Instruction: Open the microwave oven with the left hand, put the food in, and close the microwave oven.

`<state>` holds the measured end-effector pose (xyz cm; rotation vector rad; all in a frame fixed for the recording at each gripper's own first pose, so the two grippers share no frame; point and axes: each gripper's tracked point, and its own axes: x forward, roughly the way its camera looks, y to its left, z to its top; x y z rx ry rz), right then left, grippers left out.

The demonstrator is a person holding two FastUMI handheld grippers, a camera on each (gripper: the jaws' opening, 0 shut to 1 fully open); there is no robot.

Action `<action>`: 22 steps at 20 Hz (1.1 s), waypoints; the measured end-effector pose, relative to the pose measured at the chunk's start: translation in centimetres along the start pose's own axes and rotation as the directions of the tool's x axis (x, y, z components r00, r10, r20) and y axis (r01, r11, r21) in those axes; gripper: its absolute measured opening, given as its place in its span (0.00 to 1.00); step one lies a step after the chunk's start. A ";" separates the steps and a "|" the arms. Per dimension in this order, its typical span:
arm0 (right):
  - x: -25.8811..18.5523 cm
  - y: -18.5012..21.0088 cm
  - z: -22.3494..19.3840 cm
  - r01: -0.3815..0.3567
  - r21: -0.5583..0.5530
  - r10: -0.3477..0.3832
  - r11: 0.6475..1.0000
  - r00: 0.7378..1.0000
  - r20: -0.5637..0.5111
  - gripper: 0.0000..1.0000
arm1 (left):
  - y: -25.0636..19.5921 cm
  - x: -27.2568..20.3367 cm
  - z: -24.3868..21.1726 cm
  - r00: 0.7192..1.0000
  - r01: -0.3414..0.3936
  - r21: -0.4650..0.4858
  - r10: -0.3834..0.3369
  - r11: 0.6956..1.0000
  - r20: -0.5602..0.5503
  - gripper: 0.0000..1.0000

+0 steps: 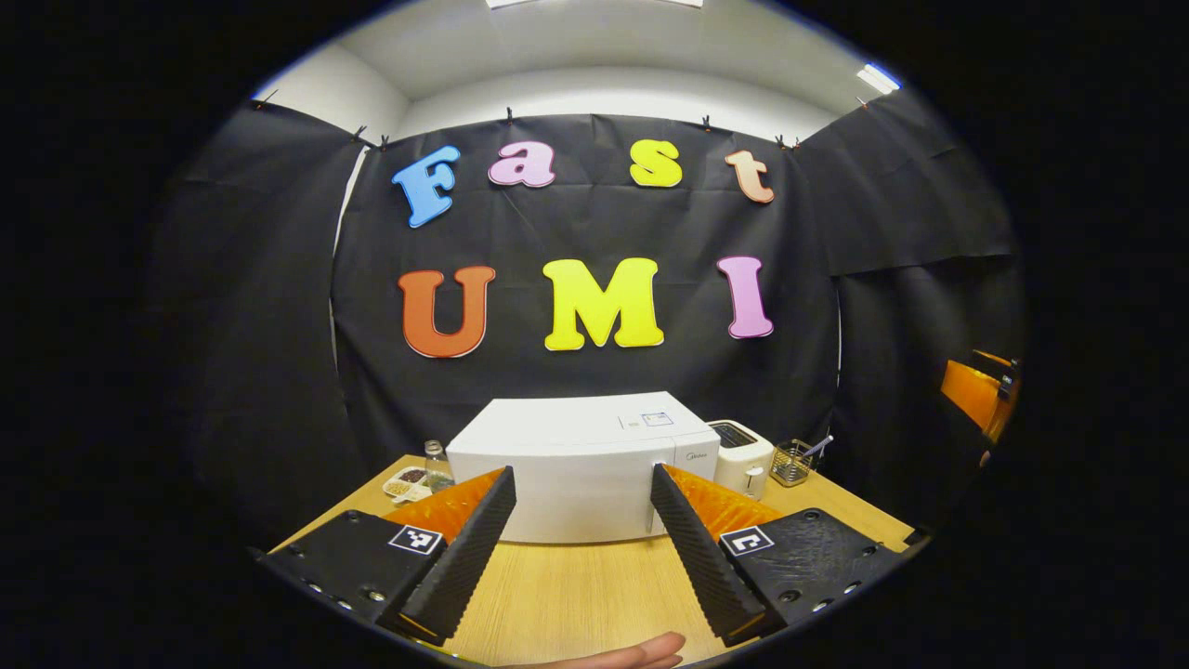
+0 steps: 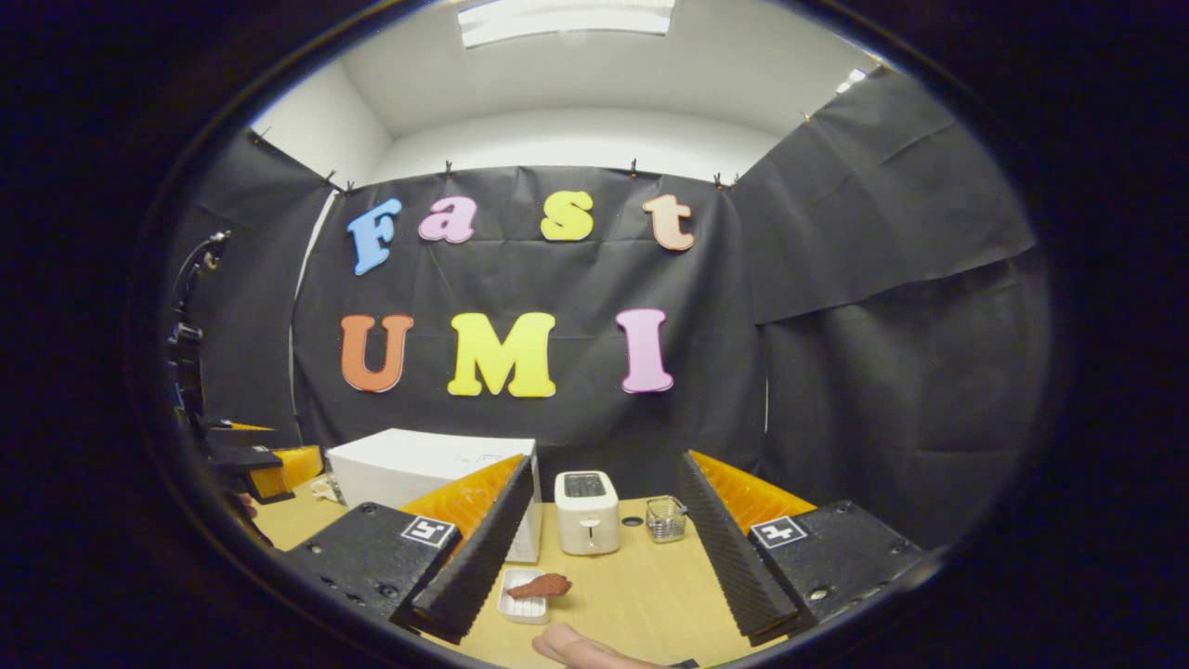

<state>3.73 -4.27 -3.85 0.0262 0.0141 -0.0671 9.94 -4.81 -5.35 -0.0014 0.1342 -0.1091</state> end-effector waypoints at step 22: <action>4.9 -2.7 -7.3 -0.018 0.006 0.018 1.000 0.995 -0.099 0.94 | -7.2 16.7 -12.1 0.976 0.088 -0.078 -0.101 0.993 -0.191 0.89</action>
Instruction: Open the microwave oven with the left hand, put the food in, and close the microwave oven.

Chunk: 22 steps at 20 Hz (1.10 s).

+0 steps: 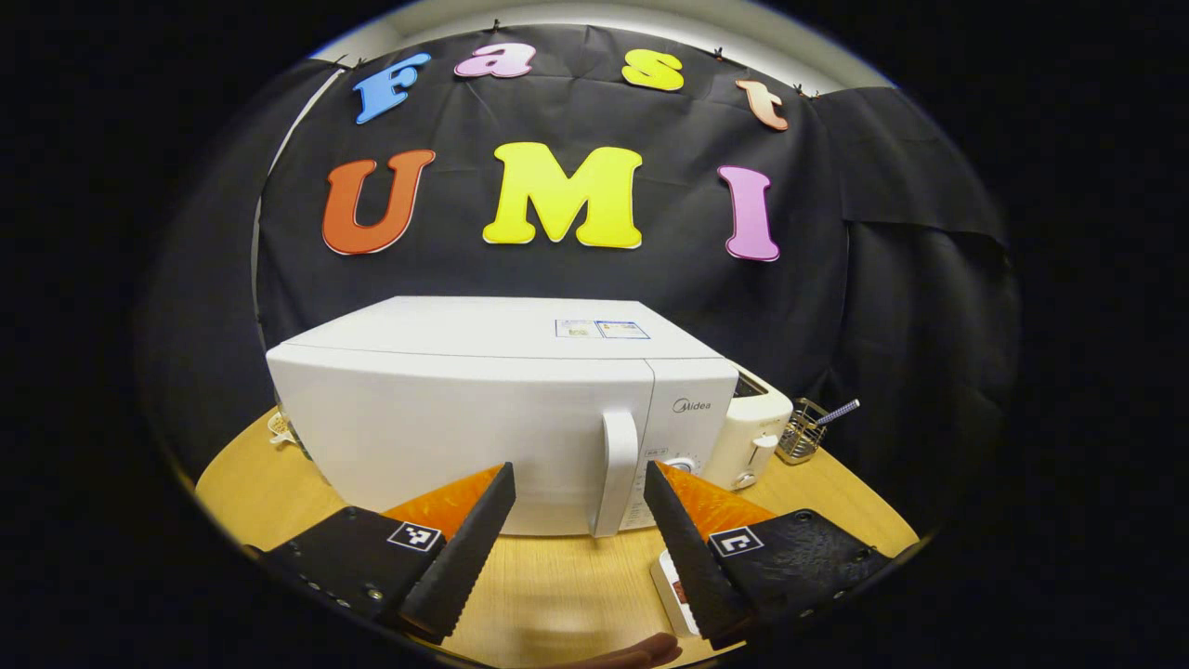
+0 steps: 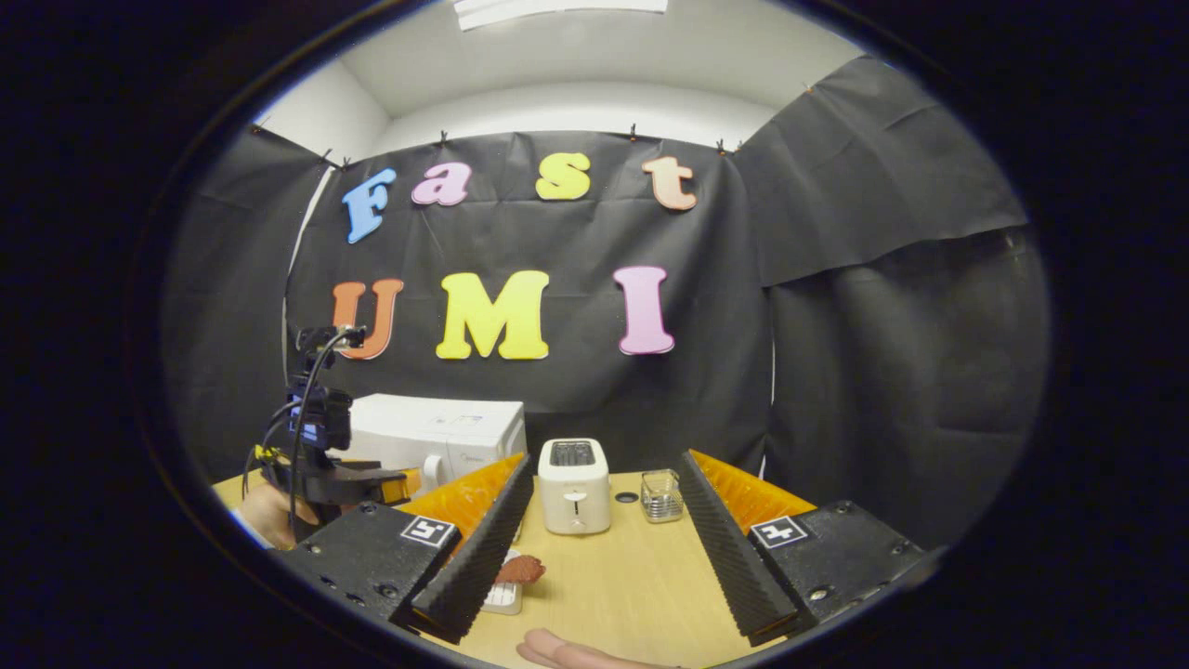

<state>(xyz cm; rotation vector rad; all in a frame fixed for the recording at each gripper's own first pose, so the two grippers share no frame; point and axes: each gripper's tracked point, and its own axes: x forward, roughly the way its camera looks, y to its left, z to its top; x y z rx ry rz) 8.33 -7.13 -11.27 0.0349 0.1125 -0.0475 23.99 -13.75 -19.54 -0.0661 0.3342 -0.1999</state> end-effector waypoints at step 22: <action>1.1 -3.8 -4.1 0.021 0.014 -0.021 1.000 0.998 -0.059 1.00 | -0.9 6.3 -2.8 0.989 -0.109 -0.007 0.109 0.994 0.097 0.08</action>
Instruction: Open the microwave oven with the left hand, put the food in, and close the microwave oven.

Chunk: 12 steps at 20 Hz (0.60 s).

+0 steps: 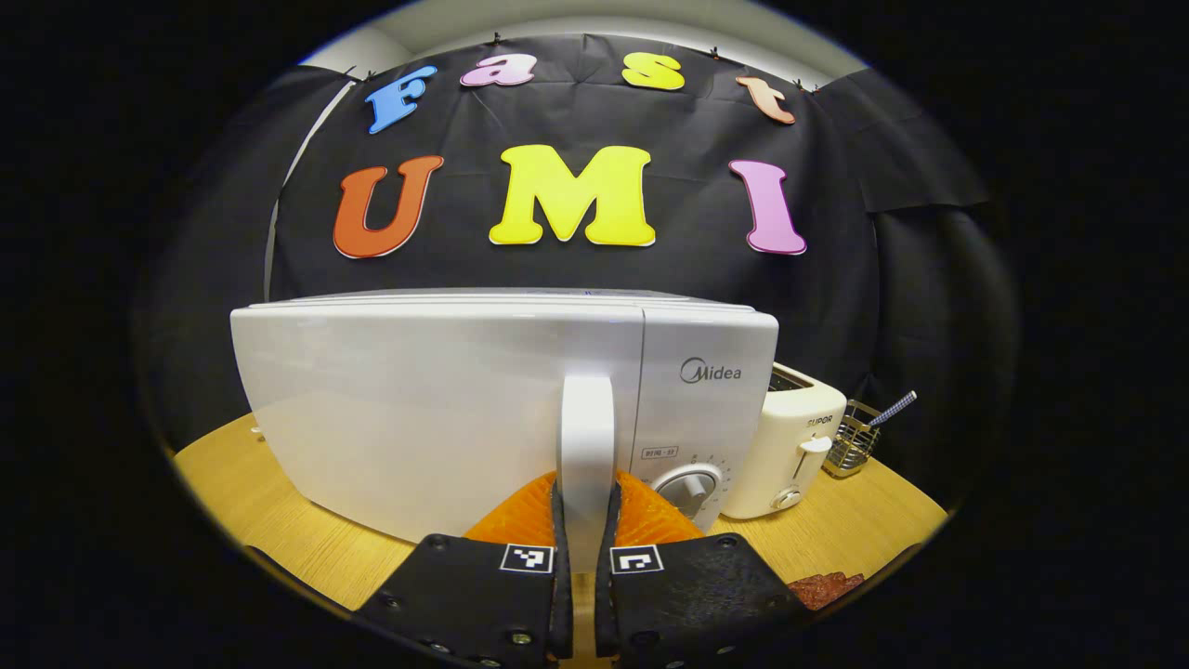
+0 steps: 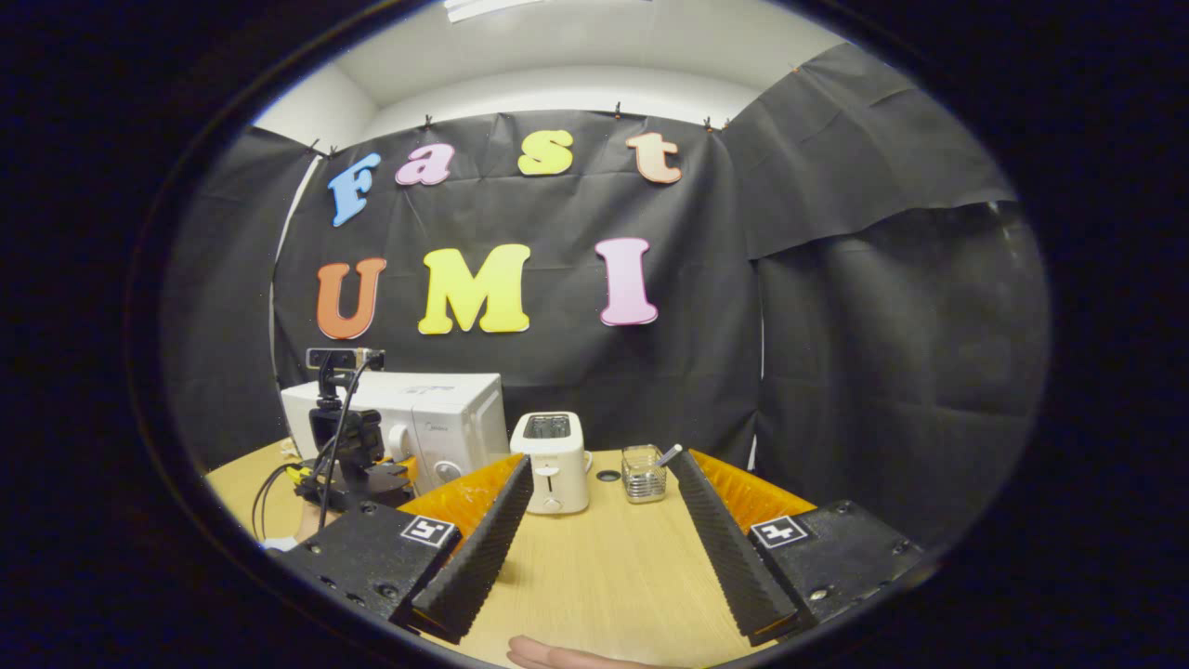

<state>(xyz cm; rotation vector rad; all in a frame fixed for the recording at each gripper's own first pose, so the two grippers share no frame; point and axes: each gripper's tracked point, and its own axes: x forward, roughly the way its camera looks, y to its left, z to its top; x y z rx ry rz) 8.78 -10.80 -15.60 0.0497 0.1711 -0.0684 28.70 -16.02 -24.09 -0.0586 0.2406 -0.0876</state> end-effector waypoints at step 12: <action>-3.2 0.2 0.5 0.003 0.011 -0.003 1.000 1.000 -0.002 1.00 | 1.6 -8.2 -1.4 0.996 0.084 -0.005 -0.084 0.996 0.030 0.04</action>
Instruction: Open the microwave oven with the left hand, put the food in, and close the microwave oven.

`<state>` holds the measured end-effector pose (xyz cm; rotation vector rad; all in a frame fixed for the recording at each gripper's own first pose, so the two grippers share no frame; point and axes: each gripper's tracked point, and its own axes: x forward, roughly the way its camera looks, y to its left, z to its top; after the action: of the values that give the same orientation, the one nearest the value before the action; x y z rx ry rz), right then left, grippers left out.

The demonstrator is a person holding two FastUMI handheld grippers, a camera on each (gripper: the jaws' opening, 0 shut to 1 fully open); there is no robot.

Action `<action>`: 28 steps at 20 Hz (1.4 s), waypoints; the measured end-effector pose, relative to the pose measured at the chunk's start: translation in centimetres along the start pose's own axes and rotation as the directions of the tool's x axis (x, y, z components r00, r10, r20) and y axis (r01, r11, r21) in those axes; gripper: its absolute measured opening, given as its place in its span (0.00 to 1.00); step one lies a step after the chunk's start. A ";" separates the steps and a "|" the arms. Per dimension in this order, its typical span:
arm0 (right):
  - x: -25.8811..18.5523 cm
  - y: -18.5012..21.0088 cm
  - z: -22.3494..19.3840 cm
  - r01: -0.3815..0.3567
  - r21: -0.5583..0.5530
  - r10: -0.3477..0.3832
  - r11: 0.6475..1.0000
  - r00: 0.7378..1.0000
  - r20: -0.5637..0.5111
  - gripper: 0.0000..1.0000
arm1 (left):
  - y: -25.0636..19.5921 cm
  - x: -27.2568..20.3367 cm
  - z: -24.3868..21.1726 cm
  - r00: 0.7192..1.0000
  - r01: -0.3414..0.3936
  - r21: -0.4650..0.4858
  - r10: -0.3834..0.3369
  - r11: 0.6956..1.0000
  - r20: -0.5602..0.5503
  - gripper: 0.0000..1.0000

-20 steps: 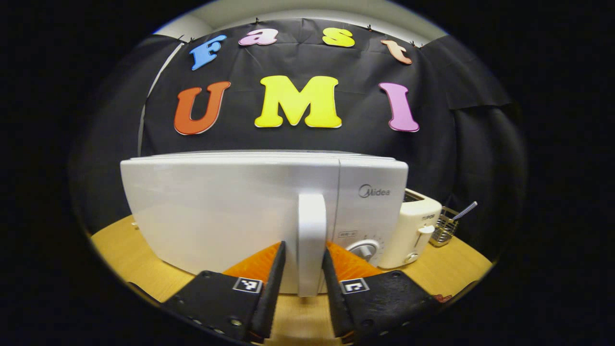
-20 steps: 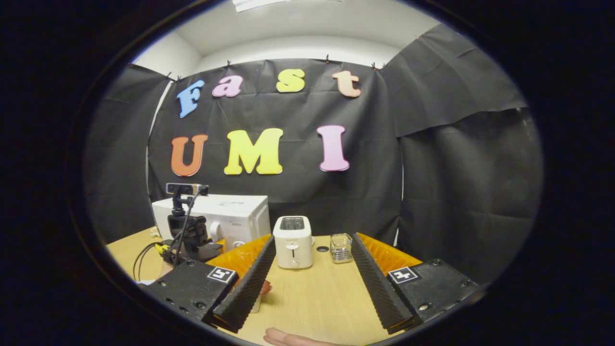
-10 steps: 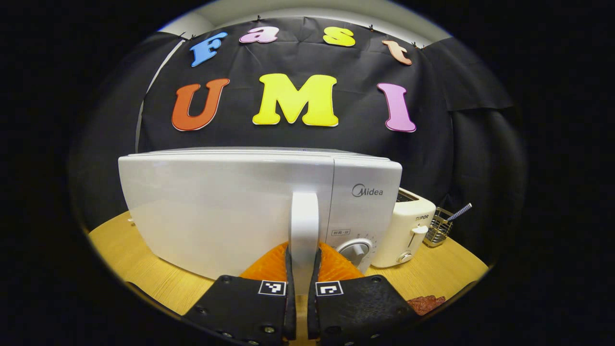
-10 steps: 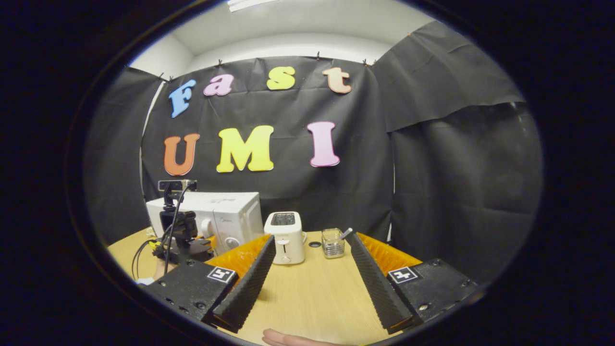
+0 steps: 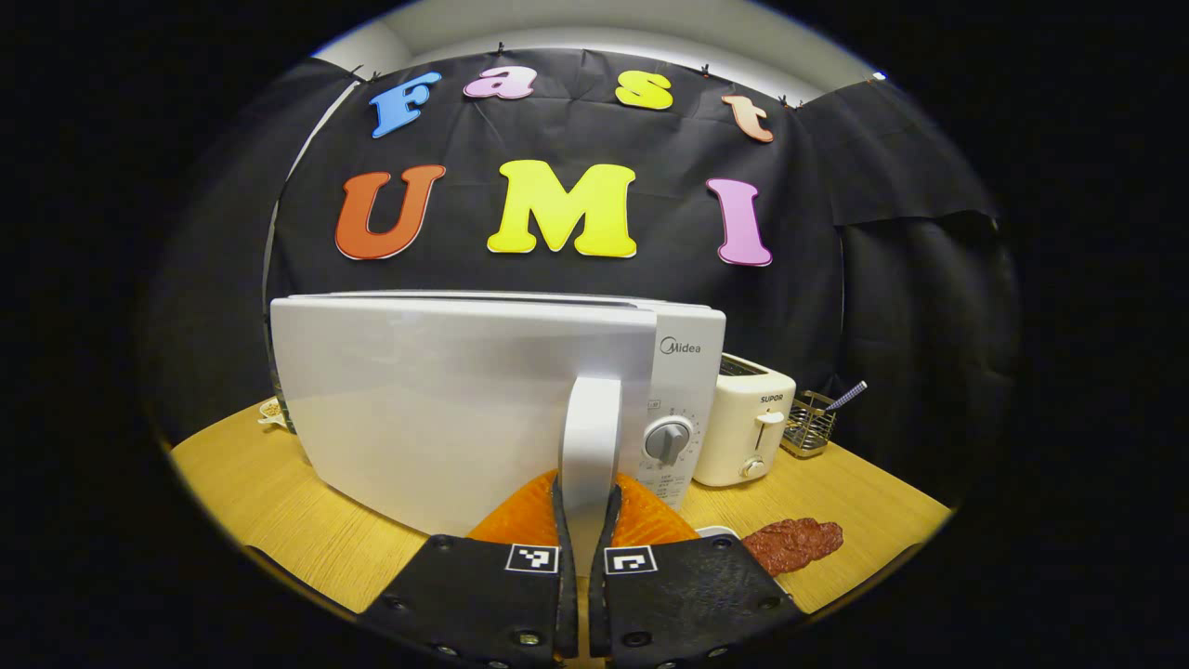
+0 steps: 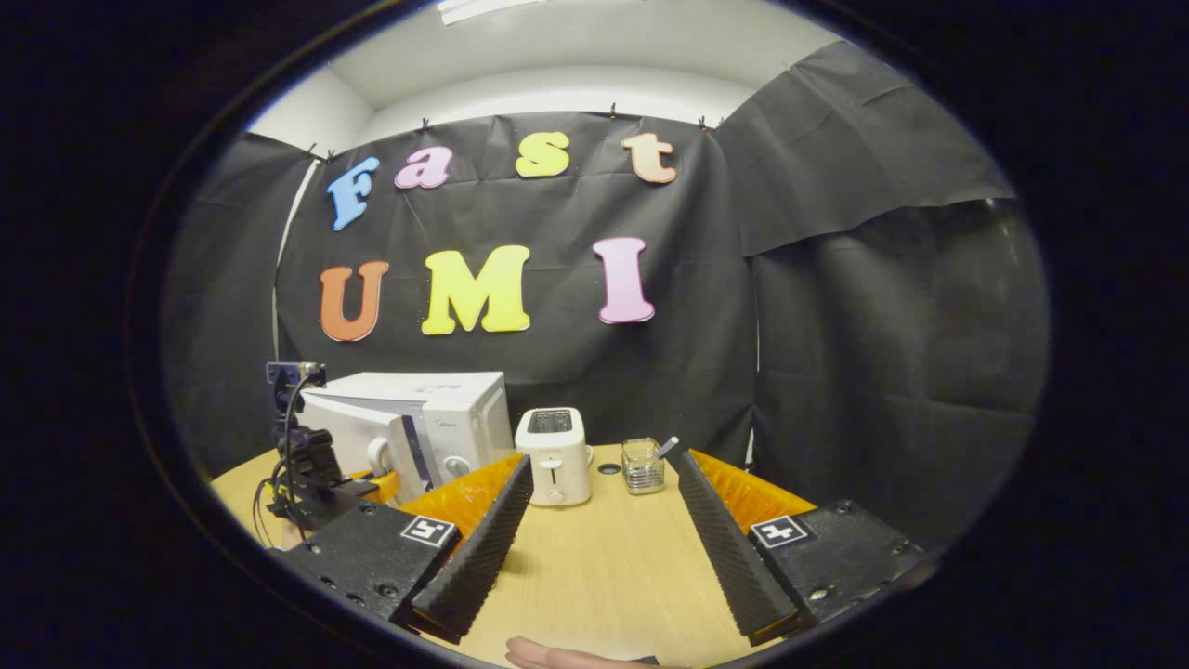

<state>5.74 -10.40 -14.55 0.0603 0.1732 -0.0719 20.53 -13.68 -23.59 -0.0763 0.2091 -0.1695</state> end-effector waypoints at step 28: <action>-5.0 7.0 -1.0 -0.109 -0.047 0.110 0.993 0.994 0.013 1.00 | 23.2 -22.8 -4.6 0.957 -0.289 -0.112 0.284 0.951 -0.058 0.89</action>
<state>1.22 -3.03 -14.31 0.0227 0.1555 0.0409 1.26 12.81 -25.64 -0.1608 0.2691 0.1326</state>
